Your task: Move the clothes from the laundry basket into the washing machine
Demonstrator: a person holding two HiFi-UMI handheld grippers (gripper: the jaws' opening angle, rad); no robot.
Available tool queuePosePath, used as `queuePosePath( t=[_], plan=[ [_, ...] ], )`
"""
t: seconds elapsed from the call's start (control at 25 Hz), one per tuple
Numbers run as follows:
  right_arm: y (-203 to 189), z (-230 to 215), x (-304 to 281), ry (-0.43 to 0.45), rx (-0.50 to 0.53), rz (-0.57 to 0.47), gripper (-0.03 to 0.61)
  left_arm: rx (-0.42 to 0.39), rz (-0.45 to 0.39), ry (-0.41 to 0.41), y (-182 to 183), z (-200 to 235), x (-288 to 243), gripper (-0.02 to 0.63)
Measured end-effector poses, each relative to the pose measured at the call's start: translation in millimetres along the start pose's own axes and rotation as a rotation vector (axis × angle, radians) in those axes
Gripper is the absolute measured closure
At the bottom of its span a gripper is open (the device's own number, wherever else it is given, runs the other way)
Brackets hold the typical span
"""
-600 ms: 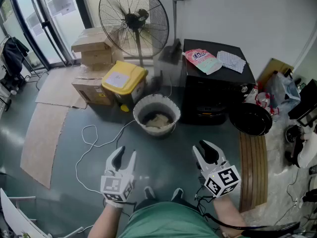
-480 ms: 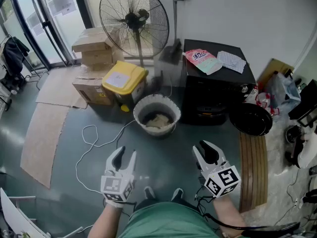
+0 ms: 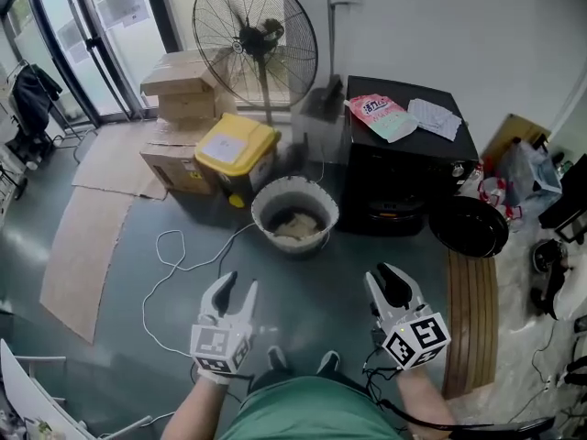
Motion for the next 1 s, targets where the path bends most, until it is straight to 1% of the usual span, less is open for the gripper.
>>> queuePosePath(
  t=[0.24, 0.44, 0.64, 0.8, 1.0],
  plan=[
    [3, -18, 12, -0.009, -0.009, -0.004, 0.465, -0.014, -0.013, 0.02, 7, -12, -4, 0.443],
    [-5, -41, 18, 0.024, -0.016, -0.014, 0.465, -0.032, -0.033, 0.056, 13, -26, -7, 0.443],
    [-15, -62, 17, 0.064, -0.031, -0.011, 0.465, -0.043, -0.042, 0.111, 14, -34, -1, 0.439],
    [-18, -75, 12, 0.075, -0.051, 0.003, 0.465, -0.068, -0.017, 0.142, 13, -29, 1, 0.423],
    [-19, -86, -5, 0.057, -0.047, 0.027, 0.465, -0.053, -0.006, 0.152, 7, -4, -19, 0.408]
  ],
)
Point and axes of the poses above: the fingertips, and each gripper's own axes: x backward along the fingers, z to its left, y out of its top, the point moved 7 cm from there along x, backward along the fingers, and after that the axes turned 5 degrees about y, right-handed, at the moved point
